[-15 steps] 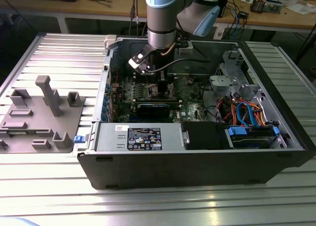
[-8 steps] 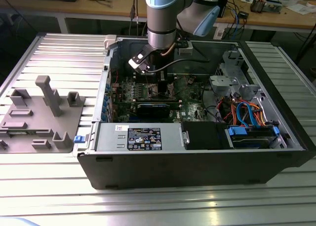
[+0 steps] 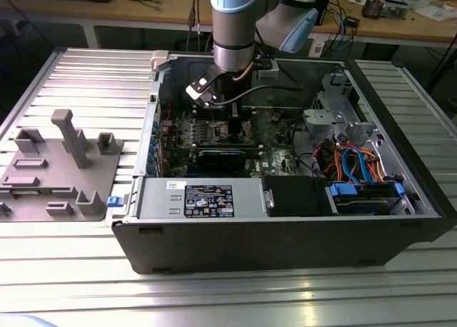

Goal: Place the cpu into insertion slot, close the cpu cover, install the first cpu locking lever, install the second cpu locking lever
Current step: 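Place the cpu into insertion slot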

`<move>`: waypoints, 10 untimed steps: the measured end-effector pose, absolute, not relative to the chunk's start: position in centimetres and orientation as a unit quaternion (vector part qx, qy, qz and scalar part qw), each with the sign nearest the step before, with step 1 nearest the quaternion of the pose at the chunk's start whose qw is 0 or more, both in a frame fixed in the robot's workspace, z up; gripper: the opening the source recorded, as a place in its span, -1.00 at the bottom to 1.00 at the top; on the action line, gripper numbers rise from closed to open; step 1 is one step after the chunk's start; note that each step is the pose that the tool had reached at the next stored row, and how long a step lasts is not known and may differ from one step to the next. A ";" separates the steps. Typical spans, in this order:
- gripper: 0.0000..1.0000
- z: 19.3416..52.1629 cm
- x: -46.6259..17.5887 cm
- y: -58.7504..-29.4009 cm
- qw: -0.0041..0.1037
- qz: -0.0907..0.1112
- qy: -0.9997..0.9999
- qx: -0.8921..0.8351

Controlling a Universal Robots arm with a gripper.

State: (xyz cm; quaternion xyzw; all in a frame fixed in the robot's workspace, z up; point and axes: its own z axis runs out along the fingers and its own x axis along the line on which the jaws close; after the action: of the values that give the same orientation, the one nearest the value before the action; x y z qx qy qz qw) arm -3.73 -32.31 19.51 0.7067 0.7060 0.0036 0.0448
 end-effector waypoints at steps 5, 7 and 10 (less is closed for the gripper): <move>0.23 20.0 -3.7 -32.3 0.045 0.004 0.706 0.707; 0.23 20.2 -3.7 -32.3 0.045 0.004 0.706 0.707; 0.23 20.5 -3.7 -32.3 0.045 0.003 0.706 0.707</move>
State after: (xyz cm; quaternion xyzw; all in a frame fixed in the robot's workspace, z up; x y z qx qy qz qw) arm -3.73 -32.31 20.51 0.7067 0.7060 0.0034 0.0446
